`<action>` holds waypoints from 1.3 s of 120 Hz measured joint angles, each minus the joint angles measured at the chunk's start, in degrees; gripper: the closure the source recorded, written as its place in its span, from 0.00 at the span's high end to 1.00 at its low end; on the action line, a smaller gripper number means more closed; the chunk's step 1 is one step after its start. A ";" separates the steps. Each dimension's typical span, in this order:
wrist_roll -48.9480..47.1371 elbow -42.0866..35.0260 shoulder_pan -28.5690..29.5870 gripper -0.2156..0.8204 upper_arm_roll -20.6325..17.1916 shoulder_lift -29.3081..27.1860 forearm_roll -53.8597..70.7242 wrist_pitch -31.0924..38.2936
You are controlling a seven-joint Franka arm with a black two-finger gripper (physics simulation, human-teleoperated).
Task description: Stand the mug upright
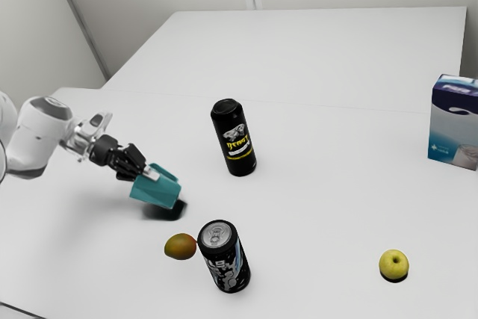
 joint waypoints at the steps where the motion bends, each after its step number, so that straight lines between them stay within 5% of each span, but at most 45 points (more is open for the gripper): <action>1: -0.06 0.00 -0.01 0.06 -0.05 -0.22 0.14 0.04; 36: -3.93 -0.20 -5.25 0.05 -6.43 -12.41 23.67 11.26; 73: -15.17 -5.34 -15.70 0.05 -12.08 -15.81 56.73 22.73; 156: -38.21 -6.01 -16.99 0.06 -17.46 -9.69 61.24 31.68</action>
